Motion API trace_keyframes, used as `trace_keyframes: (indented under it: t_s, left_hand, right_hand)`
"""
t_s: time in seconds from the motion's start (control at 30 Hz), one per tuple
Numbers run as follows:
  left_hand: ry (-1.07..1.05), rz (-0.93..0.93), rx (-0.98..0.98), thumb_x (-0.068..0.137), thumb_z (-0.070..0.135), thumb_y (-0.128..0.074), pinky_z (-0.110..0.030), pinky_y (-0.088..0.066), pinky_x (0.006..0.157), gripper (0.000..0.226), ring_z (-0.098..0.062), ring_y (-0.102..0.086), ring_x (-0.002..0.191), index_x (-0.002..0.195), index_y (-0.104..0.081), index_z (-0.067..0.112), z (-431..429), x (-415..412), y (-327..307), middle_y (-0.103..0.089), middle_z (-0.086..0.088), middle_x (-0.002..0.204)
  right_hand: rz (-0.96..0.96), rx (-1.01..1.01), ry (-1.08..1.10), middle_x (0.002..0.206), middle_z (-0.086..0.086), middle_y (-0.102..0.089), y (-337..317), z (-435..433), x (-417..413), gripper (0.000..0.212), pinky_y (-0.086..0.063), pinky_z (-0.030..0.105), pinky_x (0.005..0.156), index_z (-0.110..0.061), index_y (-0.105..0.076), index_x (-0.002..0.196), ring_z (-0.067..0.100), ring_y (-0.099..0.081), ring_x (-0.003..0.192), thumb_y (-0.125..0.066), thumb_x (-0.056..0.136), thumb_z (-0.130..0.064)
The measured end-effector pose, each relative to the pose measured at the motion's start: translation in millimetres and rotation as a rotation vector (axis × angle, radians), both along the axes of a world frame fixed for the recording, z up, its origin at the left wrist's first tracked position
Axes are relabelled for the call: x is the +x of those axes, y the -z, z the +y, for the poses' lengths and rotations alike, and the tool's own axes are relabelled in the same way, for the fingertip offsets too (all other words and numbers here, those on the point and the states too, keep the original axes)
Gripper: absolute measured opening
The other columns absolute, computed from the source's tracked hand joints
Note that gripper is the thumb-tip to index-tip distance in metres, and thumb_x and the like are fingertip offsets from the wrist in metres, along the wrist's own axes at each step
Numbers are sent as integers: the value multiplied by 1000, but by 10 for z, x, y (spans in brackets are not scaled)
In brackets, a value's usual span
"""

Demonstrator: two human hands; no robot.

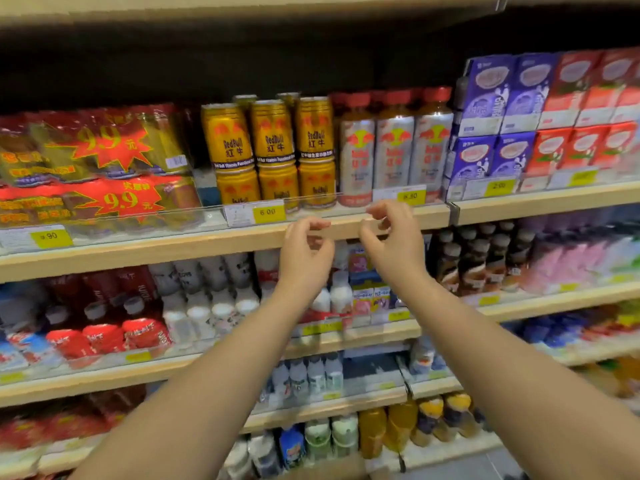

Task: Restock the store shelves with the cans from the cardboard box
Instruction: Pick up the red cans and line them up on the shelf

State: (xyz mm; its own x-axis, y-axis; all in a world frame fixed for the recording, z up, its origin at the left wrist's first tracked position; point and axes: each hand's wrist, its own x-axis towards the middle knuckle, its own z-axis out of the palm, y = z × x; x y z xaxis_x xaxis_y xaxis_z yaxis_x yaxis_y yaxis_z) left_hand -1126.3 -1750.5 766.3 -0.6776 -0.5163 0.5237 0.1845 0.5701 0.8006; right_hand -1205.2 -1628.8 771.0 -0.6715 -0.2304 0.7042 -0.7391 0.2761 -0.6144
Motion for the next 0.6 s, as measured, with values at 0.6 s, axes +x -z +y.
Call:
trace_keyframes:
  t_s: [0.6]
  left_hand:
    - [310, -796, 357, 85, 13, -63, -8, -40, 54, 16, -9, -55, 75, 93, -56, 25, 2358, 270, 2446, -56, 7, 90]
  right_hand:
    - [-1153, -284, 425, 61, 2, -40, 2744, 2994, 1171, 14, -37, 25, 49, -12, -52, 78, 16, -40, 56, -61, 88, -9]
